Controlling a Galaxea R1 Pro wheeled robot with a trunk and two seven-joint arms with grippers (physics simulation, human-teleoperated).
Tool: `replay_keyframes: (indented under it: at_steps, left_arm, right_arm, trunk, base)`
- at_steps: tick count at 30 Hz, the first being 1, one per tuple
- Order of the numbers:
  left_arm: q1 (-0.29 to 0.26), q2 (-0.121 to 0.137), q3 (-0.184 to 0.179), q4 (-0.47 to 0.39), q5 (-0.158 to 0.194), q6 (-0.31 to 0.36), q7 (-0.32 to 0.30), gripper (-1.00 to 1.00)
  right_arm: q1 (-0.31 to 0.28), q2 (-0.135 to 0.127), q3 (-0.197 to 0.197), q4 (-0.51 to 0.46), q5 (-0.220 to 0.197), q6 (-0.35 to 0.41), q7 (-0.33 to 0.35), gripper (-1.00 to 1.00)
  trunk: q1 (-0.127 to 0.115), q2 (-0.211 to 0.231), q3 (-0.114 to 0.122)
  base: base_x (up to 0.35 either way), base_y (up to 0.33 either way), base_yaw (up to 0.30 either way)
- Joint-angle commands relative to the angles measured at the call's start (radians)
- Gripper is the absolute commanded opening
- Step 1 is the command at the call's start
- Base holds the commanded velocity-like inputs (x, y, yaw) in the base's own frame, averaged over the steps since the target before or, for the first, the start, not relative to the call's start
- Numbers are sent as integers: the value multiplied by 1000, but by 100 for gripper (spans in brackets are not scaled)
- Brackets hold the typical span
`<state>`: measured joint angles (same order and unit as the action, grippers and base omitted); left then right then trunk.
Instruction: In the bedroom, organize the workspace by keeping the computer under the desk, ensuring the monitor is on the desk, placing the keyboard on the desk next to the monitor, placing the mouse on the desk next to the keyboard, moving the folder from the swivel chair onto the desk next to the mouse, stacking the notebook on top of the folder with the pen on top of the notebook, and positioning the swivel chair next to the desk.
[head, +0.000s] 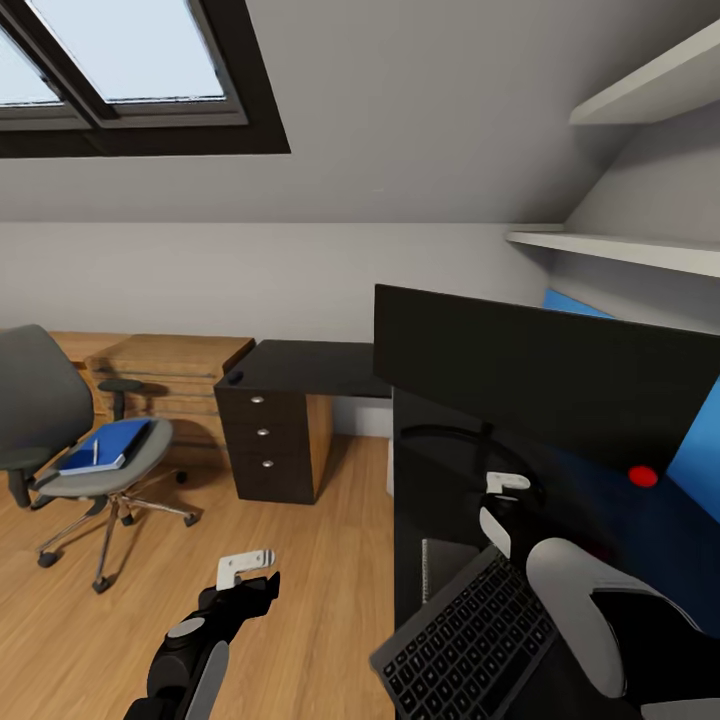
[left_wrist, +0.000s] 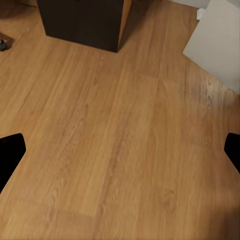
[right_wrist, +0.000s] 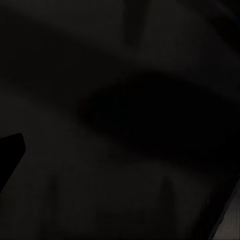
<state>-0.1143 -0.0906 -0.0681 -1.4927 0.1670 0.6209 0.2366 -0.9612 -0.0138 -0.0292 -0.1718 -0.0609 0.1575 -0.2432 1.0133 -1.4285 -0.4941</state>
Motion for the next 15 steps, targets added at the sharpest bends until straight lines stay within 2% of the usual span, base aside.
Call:
replay_keyframes:
  at_steps: [1, 11, 13, 14, 15]
  left_arm:
    - [-1, 0, -1, -1, 10, 3, 9, 100]
    - [0, 0, -1, -1, 9, 5, 8, 100]
    - [0, 0, -1, -2, 10, 5, 8, 100]
    - [0, 0, -1, -2, 10, 5, 8, 100]
    - [0, 0, -1, -2, 11, 5, 8, 100]
  right_arm:
    - [0, 0, -3, -3, -7, 2, -3, 100]
    - [0, -1, -7, 4, -7, 18, -12, 100]
    - [0, -2, -7, 3, -7, 47, -21, 100]
    - [0, -3, -7, 1, -7, 101, -39, 100]
    - [0, -3, -7, 0, -7, 112, -44, 100]
  trunk:
    - [0, -1, -1]
    - [0, -1, -1]
    - [0, -1, -1]
    - [0, -1, -1]
    - [0, -1, -1]
  base:
    - [130, 0, 0]
    - [27, 0, 0]
    - [1, 0, 0]
    - [0, 0, 0]
    - [0, 0, 0]
